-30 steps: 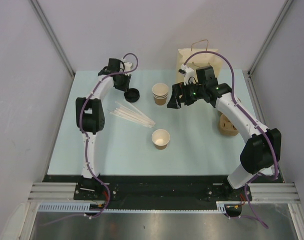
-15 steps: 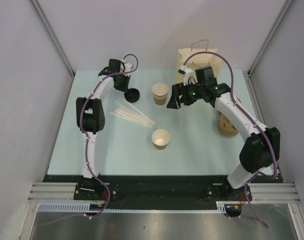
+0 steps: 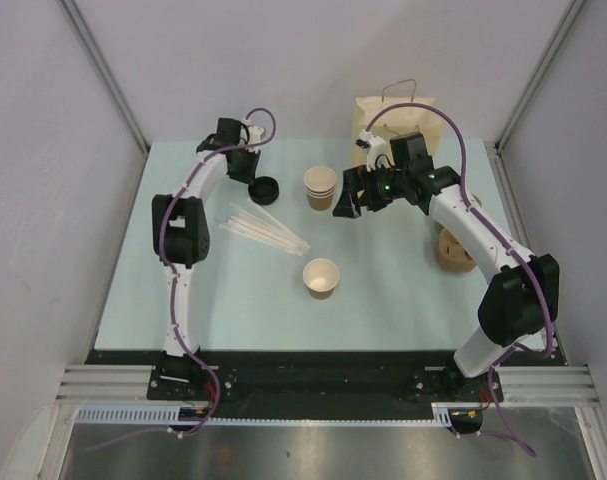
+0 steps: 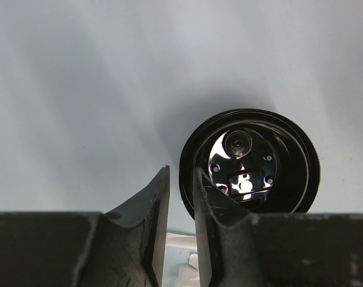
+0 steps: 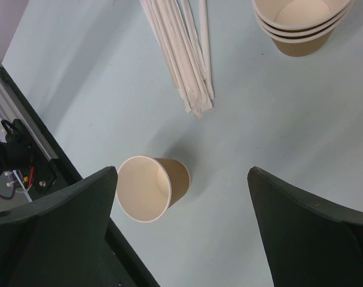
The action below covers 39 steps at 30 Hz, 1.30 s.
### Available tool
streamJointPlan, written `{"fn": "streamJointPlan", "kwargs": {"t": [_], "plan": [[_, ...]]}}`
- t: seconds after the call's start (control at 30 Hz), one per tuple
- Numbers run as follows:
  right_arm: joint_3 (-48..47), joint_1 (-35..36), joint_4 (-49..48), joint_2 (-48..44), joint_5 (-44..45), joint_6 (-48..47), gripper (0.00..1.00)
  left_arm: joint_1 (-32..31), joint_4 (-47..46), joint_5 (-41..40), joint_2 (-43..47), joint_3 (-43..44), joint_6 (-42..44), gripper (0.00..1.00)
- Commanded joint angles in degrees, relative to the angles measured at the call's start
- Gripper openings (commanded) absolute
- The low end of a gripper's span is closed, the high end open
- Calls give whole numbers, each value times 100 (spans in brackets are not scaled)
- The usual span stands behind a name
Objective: Pack the takeout coffee
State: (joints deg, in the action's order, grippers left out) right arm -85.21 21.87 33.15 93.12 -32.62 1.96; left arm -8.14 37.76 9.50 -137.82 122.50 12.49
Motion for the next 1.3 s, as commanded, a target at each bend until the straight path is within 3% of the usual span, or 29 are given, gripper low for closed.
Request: {"fn": "streamJointPlan", "kwargs": {"t": [0.0,0.47,0.73,1.27], "plan": [[-242,-25,-54,31,-78,68,97,-12,-49,-27,-26,292,-10,24],[-242,-33,-107,66,-78,94,96,-12,-40,-9,-87,292,-19,22],[-250,-33,-124,83,-78,121,96,-12,-32,0,-17,301,-45,1],[-409,-34,-63,101,-104,112,96,-12,153,290,695,301,-230,0]]}}
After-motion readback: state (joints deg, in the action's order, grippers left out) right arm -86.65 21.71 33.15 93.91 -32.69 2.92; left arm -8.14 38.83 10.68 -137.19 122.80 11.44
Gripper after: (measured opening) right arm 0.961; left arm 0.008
